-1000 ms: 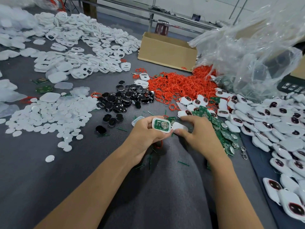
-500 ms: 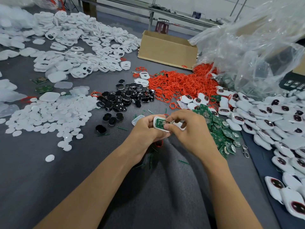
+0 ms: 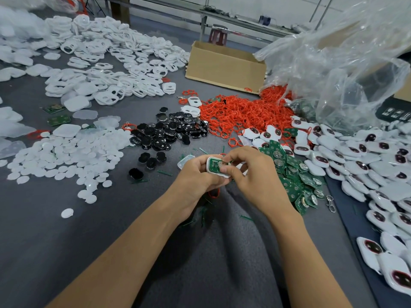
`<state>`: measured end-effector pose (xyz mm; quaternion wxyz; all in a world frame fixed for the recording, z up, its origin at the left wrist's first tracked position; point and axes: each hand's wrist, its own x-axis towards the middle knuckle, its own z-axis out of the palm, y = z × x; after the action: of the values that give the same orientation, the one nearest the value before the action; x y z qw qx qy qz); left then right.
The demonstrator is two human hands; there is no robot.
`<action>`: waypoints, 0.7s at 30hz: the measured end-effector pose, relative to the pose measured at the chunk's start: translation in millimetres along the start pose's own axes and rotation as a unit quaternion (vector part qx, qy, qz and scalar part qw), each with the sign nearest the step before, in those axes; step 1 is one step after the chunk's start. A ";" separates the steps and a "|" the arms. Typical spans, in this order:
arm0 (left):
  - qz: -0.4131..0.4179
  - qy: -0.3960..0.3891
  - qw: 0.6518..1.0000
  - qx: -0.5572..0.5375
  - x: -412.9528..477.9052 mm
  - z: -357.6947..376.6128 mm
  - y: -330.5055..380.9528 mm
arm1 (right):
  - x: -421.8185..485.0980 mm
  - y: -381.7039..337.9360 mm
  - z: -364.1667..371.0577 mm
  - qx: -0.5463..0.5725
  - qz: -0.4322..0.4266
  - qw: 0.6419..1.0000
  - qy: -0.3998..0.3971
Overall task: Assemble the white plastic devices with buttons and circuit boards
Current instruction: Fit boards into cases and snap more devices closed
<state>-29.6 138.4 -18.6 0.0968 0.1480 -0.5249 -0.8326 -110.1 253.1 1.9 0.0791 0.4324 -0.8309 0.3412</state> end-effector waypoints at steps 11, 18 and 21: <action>0.000 -0.001 1.000 -0.008 1.3 -1.3 -0.7 | 0.4 -1.7 0.5 -0.012 0.000 1.000 0.007; 0.000 -0.001 1.000 -0.009 2.0 -1.4 -0.1 | 0.5 -2.4 0.0 -0.010 0.006 1.000 0.002; -0.001 -0.002 1.000 -0.008 2.6 -1.6 -0.7 | 0.6 -2.5 -0.7 -0.007 0.007 1.000 -0.002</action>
<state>-31.5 136.5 -20.2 0.0963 0.1460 -0.5181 -0.8373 -108.7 252.2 3.9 0.0780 0.4268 -0.8364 0.3349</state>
